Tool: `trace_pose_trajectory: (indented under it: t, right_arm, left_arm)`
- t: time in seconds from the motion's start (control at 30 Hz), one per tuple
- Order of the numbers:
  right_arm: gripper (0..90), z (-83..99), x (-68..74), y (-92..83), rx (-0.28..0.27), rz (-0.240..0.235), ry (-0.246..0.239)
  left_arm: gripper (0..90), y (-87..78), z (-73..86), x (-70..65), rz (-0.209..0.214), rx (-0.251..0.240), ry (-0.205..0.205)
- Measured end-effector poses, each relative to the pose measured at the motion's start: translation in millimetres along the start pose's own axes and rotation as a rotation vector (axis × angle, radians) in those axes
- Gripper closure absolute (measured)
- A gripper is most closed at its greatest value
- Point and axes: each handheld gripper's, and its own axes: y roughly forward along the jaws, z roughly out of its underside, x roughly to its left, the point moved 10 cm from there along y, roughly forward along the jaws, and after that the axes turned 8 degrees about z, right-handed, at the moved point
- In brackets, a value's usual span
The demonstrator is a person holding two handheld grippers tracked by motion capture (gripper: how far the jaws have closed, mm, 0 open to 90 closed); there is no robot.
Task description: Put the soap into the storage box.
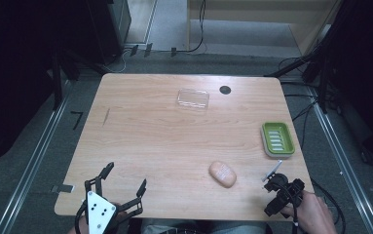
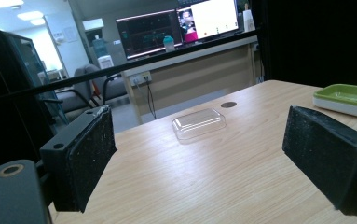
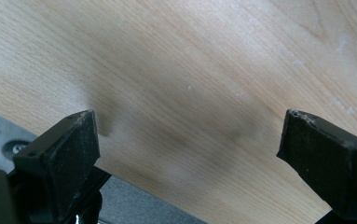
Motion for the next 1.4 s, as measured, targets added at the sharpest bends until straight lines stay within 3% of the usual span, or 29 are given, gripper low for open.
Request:
trace_pose_trajectory:
  t: [0.27,0.53,0.63,1.07,1.4]
  right_arm:
    - [4.9,-1.3,0.3,-1.5,-0.002,0.000,-0.001]
    - [4.9,-9.9,3.6,-8.1,-0.028,0.010,-0.034]
    - [4.5,-15.9,4.3,-9.8,-0.048,0.011,-0.057]
    - [1.9,-38.1,15.0,-22.9,-0.086,0.015,-0.116]
    - [0.0,-57.3,24.3,-30.0,-0.117,-0.007,-0.157]
  left_arm:
    - [9.9,0.1,0.2,-1.3,0.012,0.001,0.000]
    - [9.9,0.2,-0.1,-2.1,0.011,0.002,0.002]
    - [9.9,0.0,0.5,0.3,0.003,0.008,-0.014]
    - [9.9,0.3,1.2,-1.4,0.008,0.018,-0.011]
    - [9.9,-0.5,1.8,-0.1,0.005,0.017,-0.011]
